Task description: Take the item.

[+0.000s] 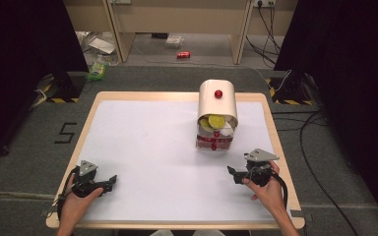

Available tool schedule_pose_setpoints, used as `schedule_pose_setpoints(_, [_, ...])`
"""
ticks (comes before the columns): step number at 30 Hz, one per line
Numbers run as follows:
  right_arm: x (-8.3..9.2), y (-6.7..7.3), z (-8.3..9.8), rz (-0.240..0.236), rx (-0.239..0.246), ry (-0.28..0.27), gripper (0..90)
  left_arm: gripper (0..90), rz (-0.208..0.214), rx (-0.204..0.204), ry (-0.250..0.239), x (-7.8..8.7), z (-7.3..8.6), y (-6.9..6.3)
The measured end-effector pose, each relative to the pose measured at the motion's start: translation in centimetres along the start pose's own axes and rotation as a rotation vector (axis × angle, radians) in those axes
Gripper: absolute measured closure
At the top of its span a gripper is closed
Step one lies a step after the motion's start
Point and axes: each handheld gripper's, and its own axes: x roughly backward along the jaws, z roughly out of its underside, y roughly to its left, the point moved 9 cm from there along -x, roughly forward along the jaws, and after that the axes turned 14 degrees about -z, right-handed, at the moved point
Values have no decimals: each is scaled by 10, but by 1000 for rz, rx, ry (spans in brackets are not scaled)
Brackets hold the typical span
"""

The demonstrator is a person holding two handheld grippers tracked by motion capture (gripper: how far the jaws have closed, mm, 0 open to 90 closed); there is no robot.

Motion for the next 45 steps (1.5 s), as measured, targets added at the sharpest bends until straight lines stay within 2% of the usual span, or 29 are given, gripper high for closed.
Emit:
schedule_pose_setpoints(7, [5, 1, -21, -1, 29, -26, 200, 137, 0, 0, 0, 0, 0, 0])
schedule_pose_setpoints(9, [9, 5, -35, -2, 53, -45, 209, 137, 0, 0, 0, 0, 0, 0])
schedule_pose_setpoints(10, [9, 5, -35, -2, 53, -45, 209, 137, 0, 0, 0, 0, 0, 0])
schedule_pose_setpoints(15, [21, 13, -61, -5, 90, -89, 223, 137, 0, 0, 0, 0, 0, 0])
schedule_pose_setpoints(21, [26, 20, -75, -18, 105, -110, 235, 137, 0, 0, 0, 0, 0, 0])
schedule_pose_setpoints(31, [25, 26, -96, -29, 117, -141, 239, 137, 0, 0, 0, 0, 0, 0])
schedule_pose_setpoints(36, [19, 35, -117, -40, 148, -164, 240, 137, 0, 0, 0, 0, 0, 0])
schedule_pose_setpoints(45, [6, 31, -131, -31, 155, -168, 242, 137, 0, 0, 0, 0, 0, 0])
